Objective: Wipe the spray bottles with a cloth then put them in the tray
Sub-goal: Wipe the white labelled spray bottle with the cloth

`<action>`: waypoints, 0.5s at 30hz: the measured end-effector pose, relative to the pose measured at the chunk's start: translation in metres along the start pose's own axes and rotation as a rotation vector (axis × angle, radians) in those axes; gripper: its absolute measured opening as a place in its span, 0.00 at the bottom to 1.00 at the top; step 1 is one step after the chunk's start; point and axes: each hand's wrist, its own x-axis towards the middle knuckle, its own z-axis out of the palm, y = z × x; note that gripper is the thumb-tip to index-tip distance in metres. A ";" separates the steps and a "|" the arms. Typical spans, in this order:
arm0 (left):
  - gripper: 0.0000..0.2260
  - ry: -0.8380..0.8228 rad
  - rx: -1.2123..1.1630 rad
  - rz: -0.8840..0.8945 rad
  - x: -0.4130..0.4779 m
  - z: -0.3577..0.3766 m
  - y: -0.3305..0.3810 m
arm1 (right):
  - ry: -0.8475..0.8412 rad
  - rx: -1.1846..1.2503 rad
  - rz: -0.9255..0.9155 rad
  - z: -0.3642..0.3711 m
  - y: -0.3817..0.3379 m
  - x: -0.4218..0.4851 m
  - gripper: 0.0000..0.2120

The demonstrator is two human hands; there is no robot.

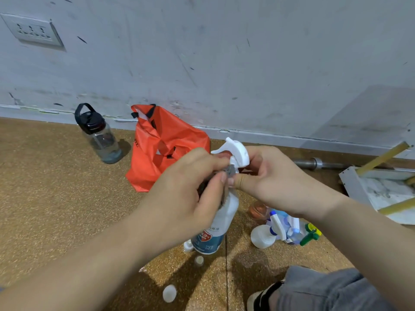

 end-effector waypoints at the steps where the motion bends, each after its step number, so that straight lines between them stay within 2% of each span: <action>1: 0.07 0.029 -0.019 -0.065 0.001 0.001 -0.003 | -0.006 -0.002 0.012 0.001 0.000 -0.001 0.10; 6: 0.07 0.069 -0.131 -0.415 0.009 0.007 -0.011 | 0.061 0.049 0.052 -0.001 0.001 0.003 0.07; 10: 0.12 0.279 -0.368 -0.695 0.015 0.011 -0.021 | 0.175 0.143 0.084 -0.002 -0.002 0.007 0.04; 11: 0.12 0.331 -0.389 -0.701 0.014 0.011 -0.020 | 0.203 0.156 0.088 -0.002 -0.002 0.008 0.04; 13: 0.11 0.326 -0.390 -0.549 0.009 0.011 -0.007 | 0.239 0.168 0.085 -0.001 -0.001 0.010 0.04; 15: 0.13 0.147 -0.359 -0.345 -0.004 0.020 0.005 | 0.268 0.197 0.070 0.002 0.000 0.010 0.05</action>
